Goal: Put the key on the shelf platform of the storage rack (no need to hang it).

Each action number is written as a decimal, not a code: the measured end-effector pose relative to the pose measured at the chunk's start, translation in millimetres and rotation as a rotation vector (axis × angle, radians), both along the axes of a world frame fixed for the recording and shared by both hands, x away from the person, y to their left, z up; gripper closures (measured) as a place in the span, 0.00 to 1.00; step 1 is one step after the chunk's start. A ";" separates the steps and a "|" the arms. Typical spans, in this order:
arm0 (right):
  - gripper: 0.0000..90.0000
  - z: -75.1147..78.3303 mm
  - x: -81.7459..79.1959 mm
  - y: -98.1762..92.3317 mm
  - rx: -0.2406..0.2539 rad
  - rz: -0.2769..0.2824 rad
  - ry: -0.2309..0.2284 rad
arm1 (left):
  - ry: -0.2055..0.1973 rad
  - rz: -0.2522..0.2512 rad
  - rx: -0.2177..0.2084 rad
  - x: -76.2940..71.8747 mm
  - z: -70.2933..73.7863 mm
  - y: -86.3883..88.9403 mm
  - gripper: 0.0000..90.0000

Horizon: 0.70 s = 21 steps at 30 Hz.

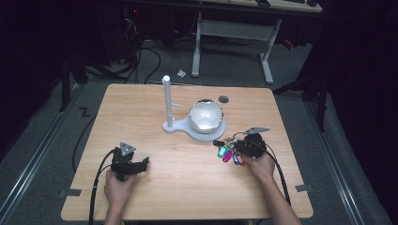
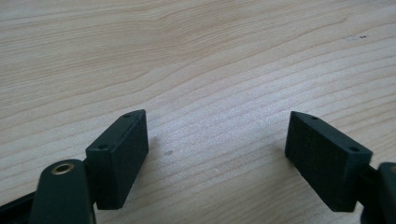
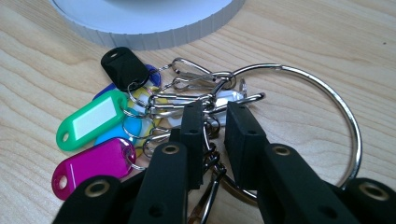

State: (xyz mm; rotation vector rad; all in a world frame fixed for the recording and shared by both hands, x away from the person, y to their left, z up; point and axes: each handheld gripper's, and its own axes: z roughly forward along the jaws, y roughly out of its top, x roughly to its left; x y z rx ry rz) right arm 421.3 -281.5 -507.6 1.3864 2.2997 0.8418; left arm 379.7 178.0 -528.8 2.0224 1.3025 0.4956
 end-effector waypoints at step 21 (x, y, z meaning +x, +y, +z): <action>0.97 -2.7 0.0 4.6 -0.070 0.059 -0.037 | 0.000 0.000 0.000 0.0 0.0 0.0 0.24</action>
